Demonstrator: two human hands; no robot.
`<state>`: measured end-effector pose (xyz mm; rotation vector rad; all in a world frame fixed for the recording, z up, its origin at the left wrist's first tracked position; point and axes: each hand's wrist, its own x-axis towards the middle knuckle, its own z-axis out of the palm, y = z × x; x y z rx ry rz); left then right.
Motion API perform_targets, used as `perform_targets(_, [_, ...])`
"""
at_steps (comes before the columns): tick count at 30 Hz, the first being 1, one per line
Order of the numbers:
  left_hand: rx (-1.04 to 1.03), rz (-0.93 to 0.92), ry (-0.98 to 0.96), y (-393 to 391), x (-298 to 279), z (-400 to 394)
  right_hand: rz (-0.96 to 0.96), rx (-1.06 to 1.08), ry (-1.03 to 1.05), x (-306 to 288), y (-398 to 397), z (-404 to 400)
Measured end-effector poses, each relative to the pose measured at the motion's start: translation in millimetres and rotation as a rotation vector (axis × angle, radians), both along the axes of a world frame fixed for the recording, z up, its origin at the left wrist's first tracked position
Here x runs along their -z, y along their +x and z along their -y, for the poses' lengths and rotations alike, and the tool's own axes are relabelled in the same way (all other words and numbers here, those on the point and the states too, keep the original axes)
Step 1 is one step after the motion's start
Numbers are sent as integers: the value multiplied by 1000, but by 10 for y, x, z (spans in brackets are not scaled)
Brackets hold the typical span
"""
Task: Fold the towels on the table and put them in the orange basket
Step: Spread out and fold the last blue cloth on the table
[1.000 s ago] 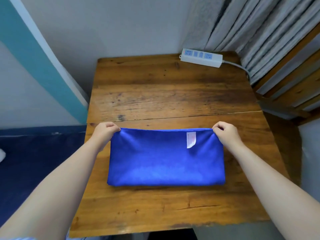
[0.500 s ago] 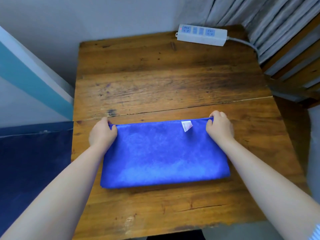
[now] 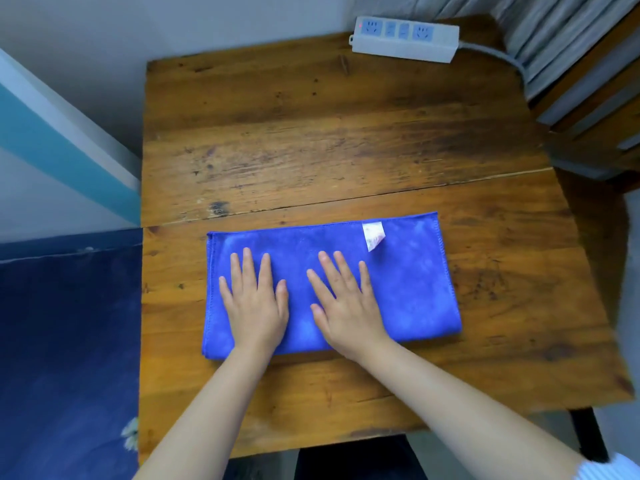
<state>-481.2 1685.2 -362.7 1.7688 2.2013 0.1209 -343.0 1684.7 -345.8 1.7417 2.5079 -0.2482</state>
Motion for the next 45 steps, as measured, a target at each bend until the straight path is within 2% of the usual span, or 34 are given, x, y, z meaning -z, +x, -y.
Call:
perform_targets(5, [-51, -48, -108, -73, 58, 462, 81, 64, -98, 150, 143, 340])
perform_targets(10, [-89, -53, -161, -205, 134, 491, 31, 188, -88, 172, 552, 320])
perform_targets(17, [-99, -74, -168, -305, 150, 531, -22, 614, -146, 281, 1350, 377])
perform_targets(22, [-108, -58, -174, -220, 88, 467, -130, 811, -150, 183, 1375, 586])
perform_targets(25, [17, -7, -60, 13, -60, 266, -144, 845, -152, 114, 1215, 713])
perform_targets(31, [560, 66, 72, 924, -308, -559, -254, 1013, -242, -13, 976, 539])
perform_targets(33, [626, 45, -13, 1234, -324, -818, -390, 1050, -290, -61, 931, 459])
perform_targets(35, [643, 16, -183, 1557, -322, -1061, -514, 1117, -342, -86, 978, 400])
perform_targets(39, [794, -110, -392, 1819, -338, -1339, -658, 1233, -491, -89, 1126, 286])
perform_targets(43, [842, -41, -529, 1902, -452, -1520, -614, 1215, -586, -95, 1330, 140])
perform_targets(45, [853, -4, -525, 1915, -542, -1665, -607, 1185, -585, -128, 1471, -3])
